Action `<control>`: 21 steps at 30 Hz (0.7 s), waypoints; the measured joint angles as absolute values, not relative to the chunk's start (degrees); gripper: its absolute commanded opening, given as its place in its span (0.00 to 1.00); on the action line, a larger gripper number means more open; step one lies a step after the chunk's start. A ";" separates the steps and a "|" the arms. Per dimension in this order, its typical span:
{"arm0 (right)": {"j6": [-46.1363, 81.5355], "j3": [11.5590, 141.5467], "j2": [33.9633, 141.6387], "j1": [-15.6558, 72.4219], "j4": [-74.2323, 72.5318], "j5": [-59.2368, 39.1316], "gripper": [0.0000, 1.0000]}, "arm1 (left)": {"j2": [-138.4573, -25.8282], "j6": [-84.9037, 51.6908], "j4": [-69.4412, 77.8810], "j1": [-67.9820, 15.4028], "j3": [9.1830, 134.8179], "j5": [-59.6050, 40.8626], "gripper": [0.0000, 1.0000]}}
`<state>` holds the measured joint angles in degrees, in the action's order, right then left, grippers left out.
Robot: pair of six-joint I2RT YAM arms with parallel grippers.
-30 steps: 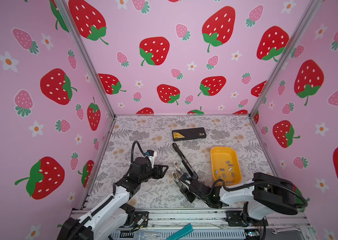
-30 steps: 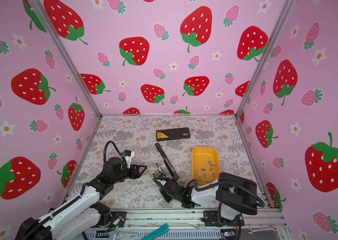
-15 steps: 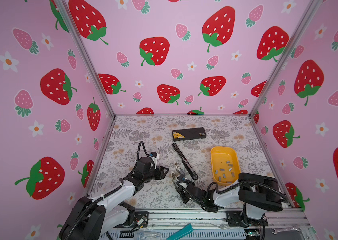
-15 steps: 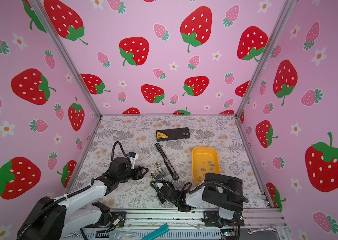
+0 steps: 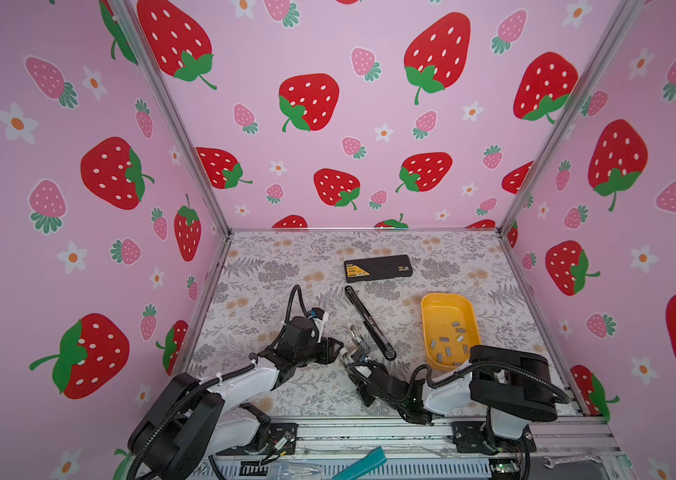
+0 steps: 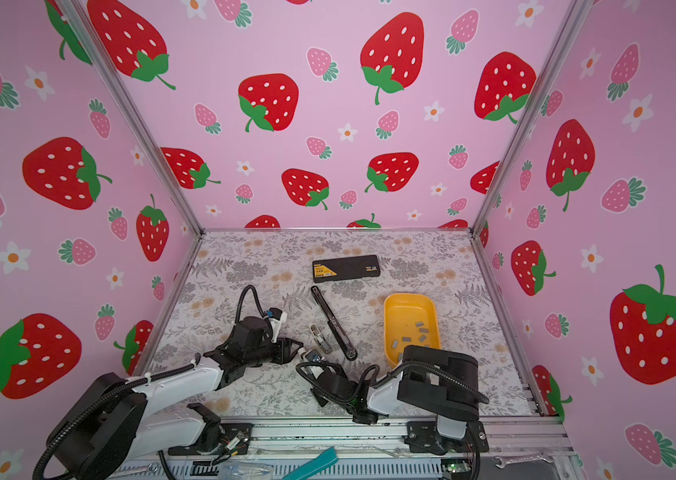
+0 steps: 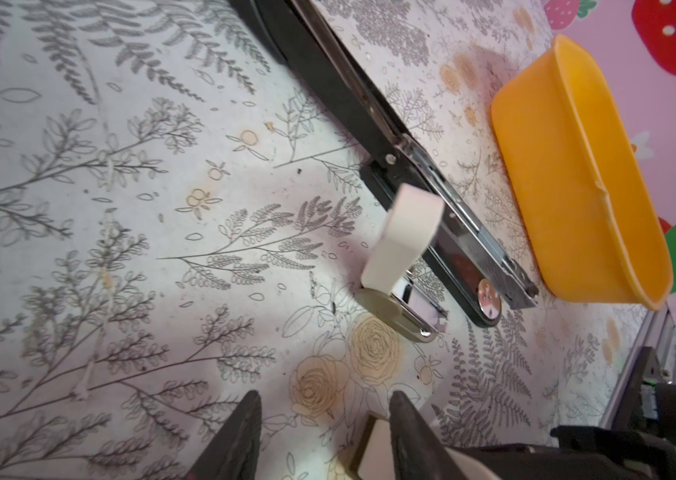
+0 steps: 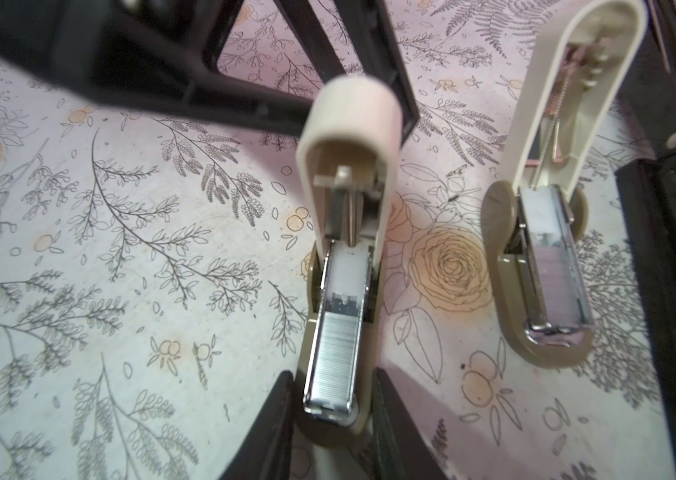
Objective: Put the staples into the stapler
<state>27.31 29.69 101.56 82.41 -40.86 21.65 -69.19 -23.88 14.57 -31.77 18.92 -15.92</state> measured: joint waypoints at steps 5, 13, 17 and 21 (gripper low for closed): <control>26.26 31.42 103.04 82.35 -41.17 21.50 0.29 | -64.51 -23.03 14.79 -36.64 17.17 -12.05 0.54; 25.52 31.42 103.11 82.28 -41.56 20.36 0.41 | -56.05 -23.33 13.28 -38.02 11.44 -7.88 0.54; 25.76 29.19 100.64 82.28 -41.34 18.90 0.46 | -53.49 -23.62 12.71 -38.79 10.81 -7.05 0.53; 25.87 26.33 96.01 82.37 -38.68 18.06 0.47 | -53.28 -23.77 12.40 -39.46 10.81 -6.59 0.52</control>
